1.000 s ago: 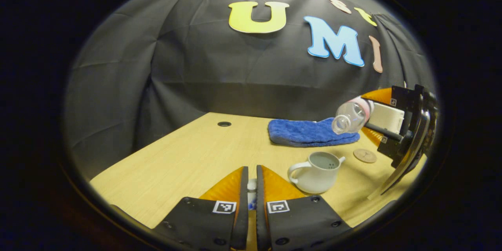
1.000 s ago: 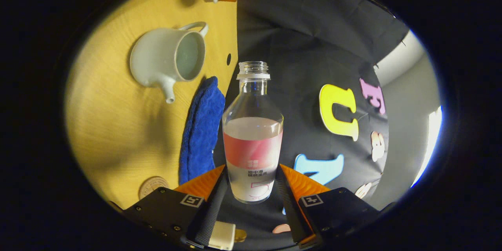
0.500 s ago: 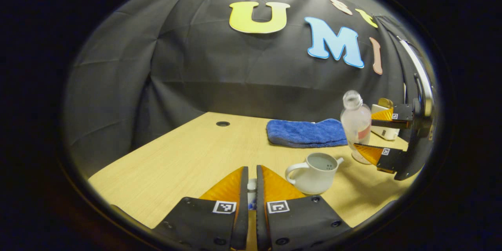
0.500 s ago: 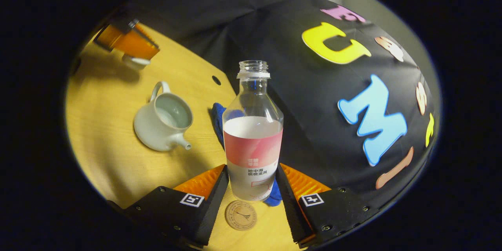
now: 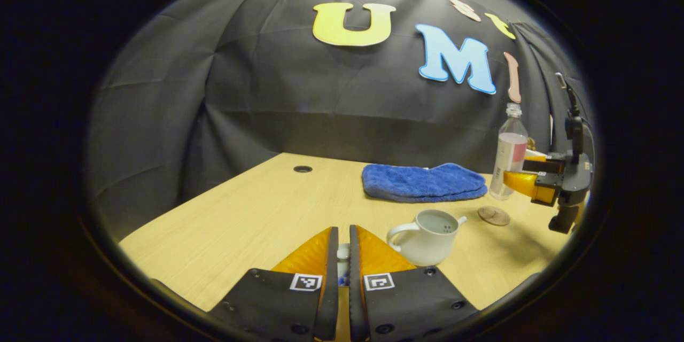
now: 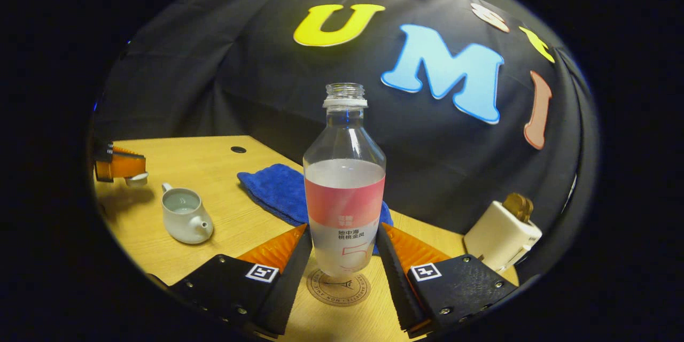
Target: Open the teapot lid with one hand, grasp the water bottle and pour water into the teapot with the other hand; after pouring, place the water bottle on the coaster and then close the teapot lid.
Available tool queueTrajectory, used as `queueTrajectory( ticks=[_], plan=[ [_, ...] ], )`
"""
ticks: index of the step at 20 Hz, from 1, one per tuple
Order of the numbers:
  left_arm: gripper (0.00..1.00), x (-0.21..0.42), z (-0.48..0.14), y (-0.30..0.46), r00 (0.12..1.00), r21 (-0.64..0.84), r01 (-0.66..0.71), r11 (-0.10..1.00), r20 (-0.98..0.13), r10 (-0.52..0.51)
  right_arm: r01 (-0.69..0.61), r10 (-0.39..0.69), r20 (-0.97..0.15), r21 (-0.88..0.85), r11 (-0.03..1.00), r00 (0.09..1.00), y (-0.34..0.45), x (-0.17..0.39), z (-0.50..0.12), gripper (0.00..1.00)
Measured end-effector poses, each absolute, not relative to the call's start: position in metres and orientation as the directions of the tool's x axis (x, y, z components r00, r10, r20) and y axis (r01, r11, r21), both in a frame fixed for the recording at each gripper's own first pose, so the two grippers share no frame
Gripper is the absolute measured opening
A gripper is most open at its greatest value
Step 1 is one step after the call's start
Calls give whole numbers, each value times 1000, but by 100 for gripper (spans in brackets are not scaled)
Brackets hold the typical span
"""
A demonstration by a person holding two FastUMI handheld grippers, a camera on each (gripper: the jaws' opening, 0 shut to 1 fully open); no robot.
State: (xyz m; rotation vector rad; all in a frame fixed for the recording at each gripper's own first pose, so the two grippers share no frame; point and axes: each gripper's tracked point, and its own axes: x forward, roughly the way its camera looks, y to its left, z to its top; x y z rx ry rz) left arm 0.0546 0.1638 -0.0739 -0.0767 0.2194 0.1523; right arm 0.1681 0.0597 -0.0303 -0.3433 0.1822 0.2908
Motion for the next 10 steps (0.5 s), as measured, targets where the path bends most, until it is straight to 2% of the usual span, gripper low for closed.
queueTrajectory(
  ticks=[6,10],
  plan=[
    [15,56,-75,161,965,-59,-153,986,-225,136,-275,225,-301,-135,952,927,43,179,-71,75],
    [14,54,-72,164,965,-62,-158,986,-223,140,-260,224,-295,-85,962,929,40,184,-73,75]
  ],
)
